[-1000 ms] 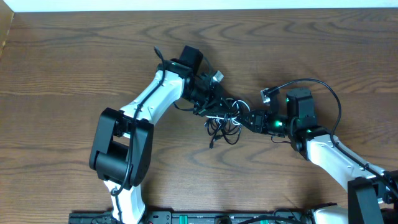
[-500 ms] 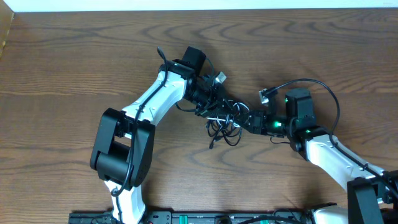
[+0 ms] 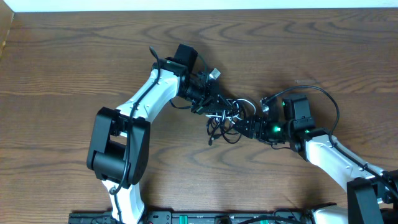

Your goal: Untangle cables

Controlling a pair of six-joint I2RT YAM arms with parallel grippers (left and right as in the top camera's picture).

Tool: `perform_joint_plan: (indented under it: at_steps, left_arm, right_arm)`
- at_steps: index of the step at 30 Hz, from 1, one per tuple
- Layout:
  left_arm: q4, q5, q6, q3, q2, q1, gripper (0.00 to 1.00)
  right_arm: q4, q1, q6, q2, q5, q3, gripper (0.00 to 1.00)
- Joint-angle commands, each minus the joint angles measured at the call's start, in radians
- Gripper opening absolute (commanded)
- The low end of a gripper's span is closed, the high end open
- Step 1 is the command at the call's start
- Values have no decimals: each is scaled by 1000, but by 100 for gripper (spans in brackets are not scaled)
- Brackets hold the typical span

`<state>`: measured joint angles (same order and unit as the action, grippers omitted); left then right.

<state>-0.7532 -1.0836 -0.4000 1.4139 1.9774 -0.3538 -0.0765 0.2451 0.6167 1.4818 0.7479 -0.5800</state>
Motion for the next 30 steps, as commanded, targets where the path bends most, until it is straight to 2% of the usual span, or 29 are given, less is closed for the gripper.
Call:
perform_joint_plan:
  at_steps: [1,6,10,16,19,21,24,30]
  left_arm:
    - [-2,-31,-1,1,3,11,8]
    - [-9,-32,39,1,3,11,8]
    - [-26,-32,113,1,3,11,8]
    - [-40,-36,191,1,3,10,8]
    - [-39,-102,259,1,3,10,8]
    - [-40,-164,320,1,3,10,8]
    - [-39,-173,375,1,3,9,8]
    - [-43,-173,397,1,3,-2,8]
  right_arm:
    - [-32,3,-5,-2,-106,1,75]
    - [16,-47,-5,-3,-43,0,66]
    - [68,-119,-4,-3,39,0,65]
    - [45,-194,51,-2,26,0,53]
    - [12,-186,110,-2,-37,0,45]
    - [13,-176,112,-2,-46,0,43]
    - [13,-153,130,-2,-46,0,43]
    - [16,-119,131,-2,-89,0,43]
